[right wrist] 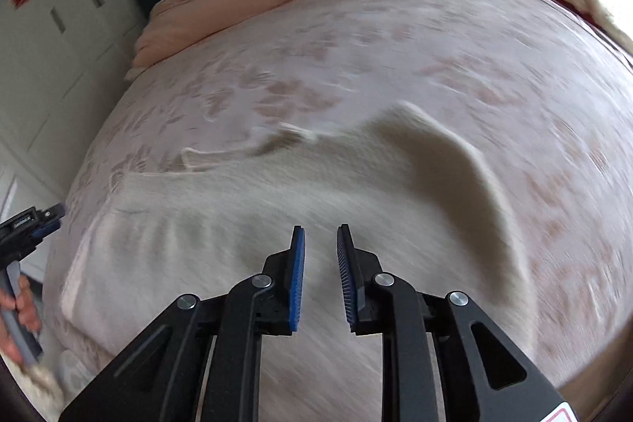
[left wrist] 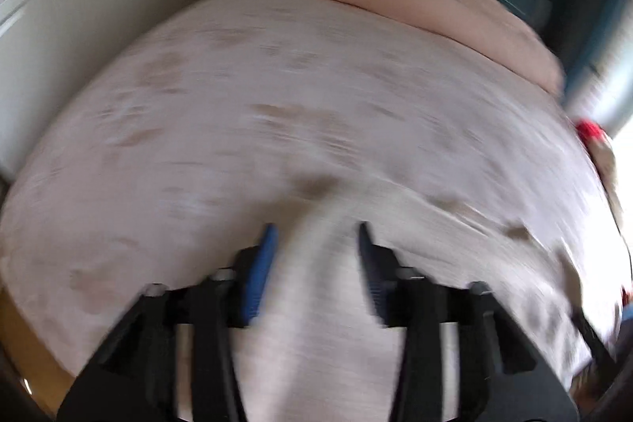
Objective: Fold small clothes
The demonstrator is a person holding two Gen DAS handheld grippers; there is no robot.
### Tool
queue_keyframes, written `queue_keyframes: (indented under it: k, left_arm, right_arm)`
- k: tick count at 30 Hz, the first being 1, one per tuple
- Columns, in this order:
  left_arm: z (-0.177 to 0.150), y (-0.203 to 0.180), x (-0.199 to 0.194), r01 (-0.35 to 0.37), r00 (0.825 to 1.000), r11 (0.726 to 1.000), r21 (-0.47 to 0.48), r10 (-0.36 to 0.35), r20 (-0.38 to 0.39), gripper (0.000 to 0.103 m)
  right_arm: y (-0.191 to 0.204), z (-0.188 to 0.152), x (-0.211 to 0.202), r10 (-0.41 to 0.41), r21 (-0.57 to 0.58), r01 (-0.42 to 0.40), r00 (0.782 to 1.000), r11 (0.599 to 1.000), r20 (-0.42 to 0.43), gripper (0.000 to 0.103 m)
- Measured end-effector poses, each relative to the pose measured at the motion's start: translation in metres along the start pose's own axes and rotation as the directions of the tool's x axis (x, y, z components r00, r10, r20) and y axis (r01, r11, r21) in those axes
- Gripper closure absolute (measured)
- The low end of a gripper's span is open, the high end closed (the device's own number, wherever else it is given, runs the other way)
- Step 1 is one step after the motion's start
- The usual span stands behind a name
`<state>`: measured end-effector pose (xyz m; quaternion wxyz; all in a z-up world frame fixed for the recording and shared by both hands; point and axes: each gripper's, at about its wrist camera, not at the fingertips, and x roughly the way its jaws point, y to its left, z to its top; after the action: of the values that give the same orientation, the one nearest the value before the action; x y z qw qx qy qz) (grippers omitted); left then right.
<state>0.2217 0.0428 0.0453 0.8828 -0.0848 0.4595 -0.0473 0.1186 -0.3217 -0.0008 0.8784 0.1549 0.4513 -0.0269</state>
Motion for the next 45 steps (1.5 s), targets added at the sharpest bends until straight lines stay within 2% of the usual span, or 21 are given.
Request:
queue_keyframes:
  k: [2, 4, 6, 7, 8, 10, 12, 14, 16, 18, 23, 27, 30, 31, 32, 33, 34, 37, 40, 43, 45]
  left_arm:
    - [-0.006, -0.028, 0.02, 0.025, 0.999, 0.996, 0.084, -0.022, -0.037, 0.044]
    - [-0.02, -0.047, 0.047, -0.021, 0.996, 0.987, 0.162, 0.033, -0.077, 0.044]
    - [-0.028, -0.039, 0.072, -0.088, 0.987, 0.987, 0.136, 0.105, -0.123, 0.043]
    - [-0.031, -0.026, 0.079, -0.086, 0.986, 0.992, 0.087, 0.097, -0.132, 0.043]
    - [-0.032, -0.015, 0.079, -0.059, 0.991, 0.997, 0.051, 0.064, -0.116, 0.043]
    - [-0.034, -0.011, 0.078, -0.042, 0.994, 0.996, 0.08, 0.049, -0.093, 0.043]
    - [-0.038, -0.019, 0.074, -0.059, 0.995, 0.987, 0.149, 0.07, -0.071, 0.043]
    - [-0.04, -0.016, 0.06, -0.043, 0.997, 0.989, 0.142, 0.053, -0.062, 0.044]
    - [-0.043, -0.005, 0.037, -0.011, 0.999, 0.997, 0.074, 0.015, -0.051, 0.041]
    - [-0.051, 0.019, 0.012, 0.034, 0.999, 0.999, -0.023, -0.035, -0.037, 0.032]
    - [-0.085, 0.077, -0.03, 0.076, 0.997, 0.972, -0.223, -0.079, -0.007, 0.016]
    - [-0.113, 0.111, -0.022, 0.107, 0.99, 0.898, -0.427, -0.135, -0.034, 0.012]
    - [-0.12, 0.111, -0.001, 0.141, 0.981, 0.841, -0.522, -0.191, -0.042, 0.012]
    - [-0.119, 0.106, 0.005, 0.145, 0.981, 0.844, -0.517, -0.192, -0.038, 0.015]
    - [-0.117, 0.101, 0.007, 0.132, 0.984, 0.854, -0.503, -0.174, -0.038, 0.024]
    - [-0.112, 0.094, 0.01, 0.152, 0.981, 0.866, -0.477, -0.193, -0.037, 0.061]
    - [-0.109, 0.09, 0.012, 0.163, 0.975, 0.873, -0.46, -0.213, -0.059, 0.075]
    - [-0.097, 0.094, -0.02, 0.187, 0.975, 0.866, -0.463, -0.221, -0.019, 0.088]
    - [-0.092, 0.094, -0.066, 0.211, 0.973, 0.889, -0.406, -0.232, -0.001, 0.089]
    - [-0.11, 0.098, -0.097, 0.153, 0.983, 0.928, -0.341, -0.177, -0.041, 0.089]
    - [-0.131, 0.105, -0.091, 0.105, 0.985, 0.94, -0.325, -0.143, -0.097, 0.089]
  right_arm:
    - [0.02, 0.013, 0.017, -0.012, -0.064, 0.011, 1.0, 0.998, -0.018, 0.084]
    - [0.019, 0.025, 0.035, -0.048, -0.087, 0.045, 0.998, 0.995, -0.034, 0.087]
    - [-0.008, 0.035, 0.056, -0.146, -0.065, 0.142, 0.988, 0.988, -0.058, 0.089]
    - [-0.029, 0.038, 0.065, -0.204, -0.042, 0.201, 0.976, 0.979, -0.081, 0.094]
    - [-0.055, 0.04, 0.074, -0.2, 0.002, 0.201, 0.974, 0.98, -0.11, 0.103]
    - [-0.084, 0.043, 0.067, -0.087, 0.101, 0.098, 0.99, 0.99, -0.107, 0.103]
    - [-0.083, 0.045, 0.035, -0.17, 0.097, 0.173, 0.985, 0.98, -0.042, 0.089]
    - [-0.081, 0.034, 0.005, -0.119, 0.1, 0.119, 0.993, 0.988, -0.001, 0.089]
    - [-0.081, 0.016, -0.021, -0.122, 0.101, 0.12, 0.993, 0.988, 0.009, 0.081]
    - [-0.093, -0.018, -0.05, -0.126, 0.155, 0.124, 0.992, 0.98, 0.001, 0.051]
    - [-0.126, -0.094, -0.082, 0.0, 0.326, 0.025, 0.997, 0.945, -0.075, 0.046]
    - [-0.131, -0.115, -0.07, 0.161, 0.429, -0.117, 0.985, 0.896, -0.067, 0.036]
    - [-0.128, -0.113, -0.04, 0.258, 0.527, -0.198, 0.965, 0.827, -0.043, 0.034]
    - [-0.127, -0.112, -0.033, 0.265, 0.545, -0.202, 0.964, 0.814, -0.038, 0.034]
    - [-0.123, -0.109, -0.025, 0.26, 0.562, -0.196, 0.965, 0.804, -0.036, 0.045]
    - [-0.119, -0.105, -0.02, 0.25, 0.561, -0.19, 0.968, 0.806, -0.032, 0.074]
    - [-0.113, -0.1, -0.018, 0.257, 0.551, -0.198, 0.966, 0.811, -0.03, 0.081]
    - [-0.089, -0.075, -0.045, 0.25, 0.46, -0.231, 0.968, 0.857, 0.021, 0.084]
    - [-0.07, -0.06, -0.083, 0.274, 0.365, -0.273, 0.96, 0.89, 0.049, 0.085]
    - [-0.072, -0.076, -0.097, 0.228, 0.308, -0.213, 0.974, 0.927, -0.014, 0.085]
    - [-0.085, -0.1, -0.084, 0.184, 0.317, -0.148, 0.979, 0.937, -0.089, 0.083]
